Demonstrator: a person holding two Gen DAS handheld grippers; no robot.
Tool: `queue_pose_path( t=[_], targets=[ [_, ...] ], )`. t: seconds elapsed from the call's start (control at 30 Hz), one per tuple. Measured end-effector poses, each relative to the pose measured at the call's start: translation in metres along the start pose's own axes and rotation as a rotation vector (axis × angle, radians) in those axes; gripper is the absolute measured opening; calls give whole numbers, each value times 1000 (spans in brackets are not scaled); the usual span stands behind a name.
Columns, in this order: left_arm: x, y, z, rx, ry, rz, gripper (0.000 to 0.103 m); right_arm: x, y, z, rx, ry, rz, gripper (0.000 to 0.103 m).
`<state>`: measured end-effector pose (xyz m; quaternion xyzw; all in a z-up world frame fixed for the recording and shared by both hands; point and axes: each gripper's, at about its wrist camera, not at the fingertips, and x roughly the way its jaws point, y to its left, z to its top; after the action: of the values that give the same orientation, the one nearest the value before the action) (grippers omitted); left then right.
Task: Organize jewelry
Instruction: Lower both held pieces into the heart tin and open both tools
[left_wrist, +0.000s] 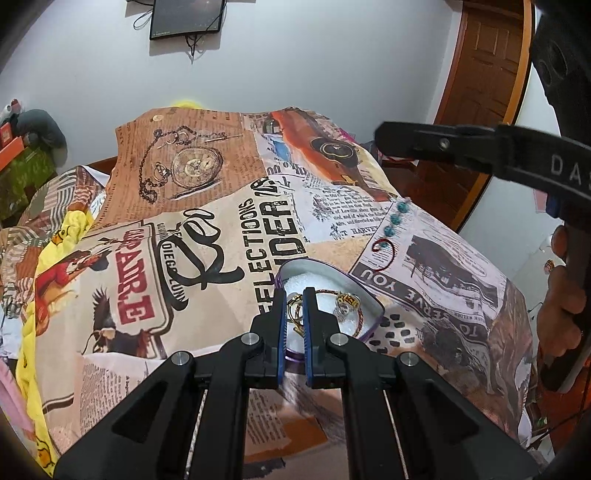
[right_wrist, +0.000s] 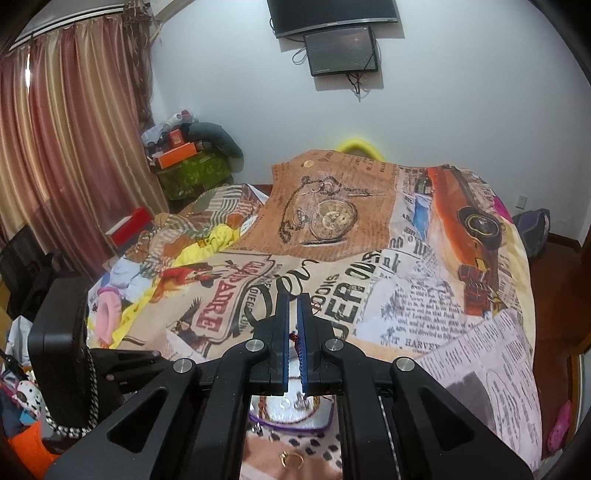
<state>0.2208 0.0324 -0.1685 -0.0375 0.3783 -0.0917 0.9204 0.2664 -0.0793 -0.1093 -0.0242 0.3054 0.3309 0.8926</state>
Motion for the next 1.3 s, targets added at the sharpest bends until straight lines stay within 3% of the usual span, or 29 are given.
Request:
queue_pose_path(
  t=[0.17, 0.6, 1.3],
  targets=[
    [9, 1, 0, -2, 12, -7, 6, 16, 0, -2, 4, 28, 24, 4],
    [33, -1, -6, -5, 66, -35, 6, 59, -15, -36, 46, 198, 58, 4],
    [20, -2, -6, -8, 60, -5, 7, 63, -14, -57, 23, 295, 36, 4]
  ],
)
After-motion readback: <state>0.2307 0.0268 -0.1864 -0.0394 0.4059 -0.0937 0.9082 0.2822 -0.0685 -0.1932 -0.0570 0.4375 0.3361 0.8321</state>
